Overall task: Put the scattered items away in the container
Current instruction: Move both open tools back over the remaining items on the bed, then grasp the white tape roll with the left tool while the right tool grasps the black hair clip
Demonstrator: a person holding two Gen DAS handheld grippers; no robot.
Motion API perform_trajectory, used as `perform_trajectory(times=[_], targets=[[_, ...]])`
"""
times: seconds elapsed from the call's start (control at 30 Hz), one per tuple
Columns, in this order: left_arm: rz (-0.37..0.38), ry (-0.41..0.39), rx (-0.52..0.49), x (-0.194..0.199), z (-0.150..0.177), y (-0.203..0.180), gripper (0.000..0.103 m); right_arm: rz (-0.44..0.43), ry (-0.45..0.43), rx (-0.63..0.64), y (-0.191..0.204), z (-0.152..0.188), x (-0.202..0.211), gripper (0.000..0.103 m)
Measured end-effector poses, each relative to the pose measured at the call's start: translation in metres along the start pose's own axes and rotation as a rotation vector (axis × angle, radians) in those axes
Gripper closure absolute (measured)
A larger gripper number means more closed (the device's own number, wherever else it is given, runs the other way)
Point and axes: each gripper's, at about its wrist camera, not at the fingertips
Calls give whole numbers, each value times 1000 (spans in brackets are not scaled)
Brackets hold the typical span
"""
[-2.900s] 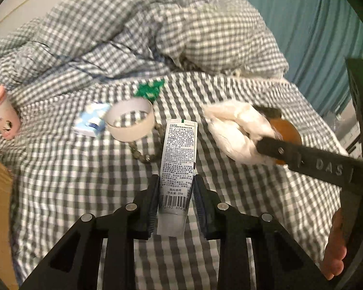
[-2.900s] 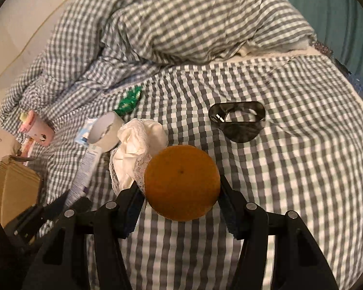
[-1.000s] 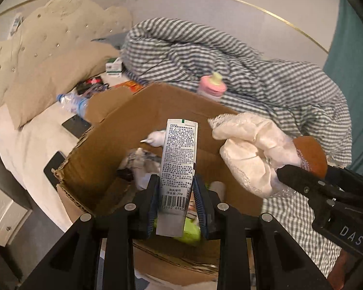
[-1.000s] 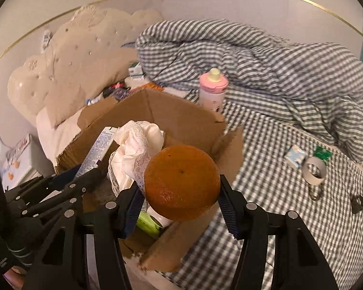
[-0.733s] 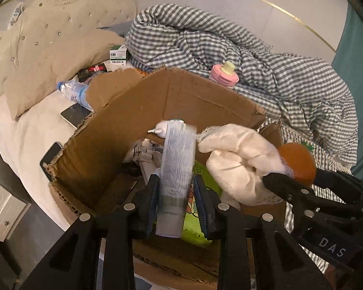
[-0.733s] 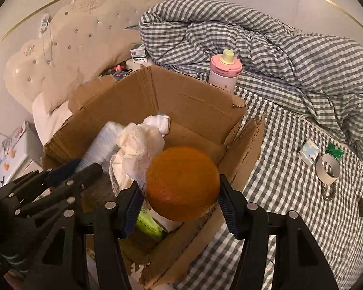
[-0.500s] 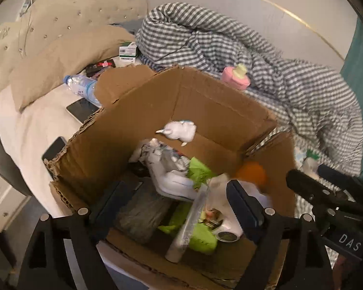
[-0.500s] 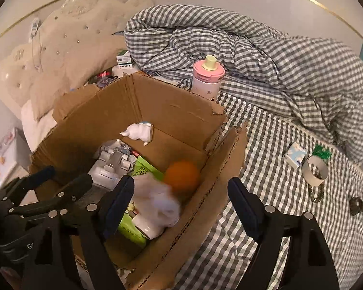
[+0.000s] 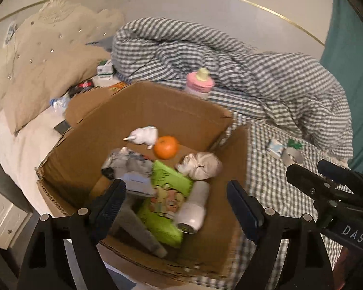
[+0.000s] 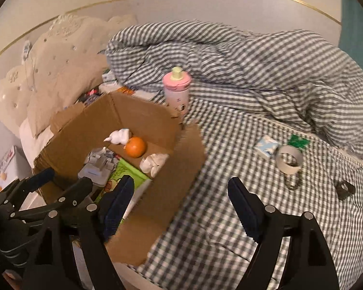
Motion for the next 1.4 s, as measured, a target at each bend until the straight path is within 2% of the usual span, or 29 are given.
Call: perform_trajectory(times=[0.27,0.33,0.6,0.83,1.07,1.17,1.4], targets=[[53,-15,-85,10,0,-81,15,62,-70,-110,-81,13,49,21],[74,-19,-113,9,0,-107,10,89,-86,-150,-111,18,59,20],[142,3,-203,-19,4,-197,9,167,-90,-314,-230,37,73,20],[172,62,-279,-67,4,-265,9,215,-44,-437,-311,63,54,20],[193,102,-312,-118,5,-313,9,261,6,-512,-376,90,29,20],[203,138,-325,-142,7,-326,9,259,26,-542,-398,97,13,15],[173,190,-334,-199,2,-349,9,275,90,-552,-428,93,-34,15]])
Point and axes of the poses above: each gripper's, at about its wrist camera, not at the fingertips, and x roughly against the way its jaws point, y to its left, z to its underside, and after that the axes turned 1 degree about -x, right-handed
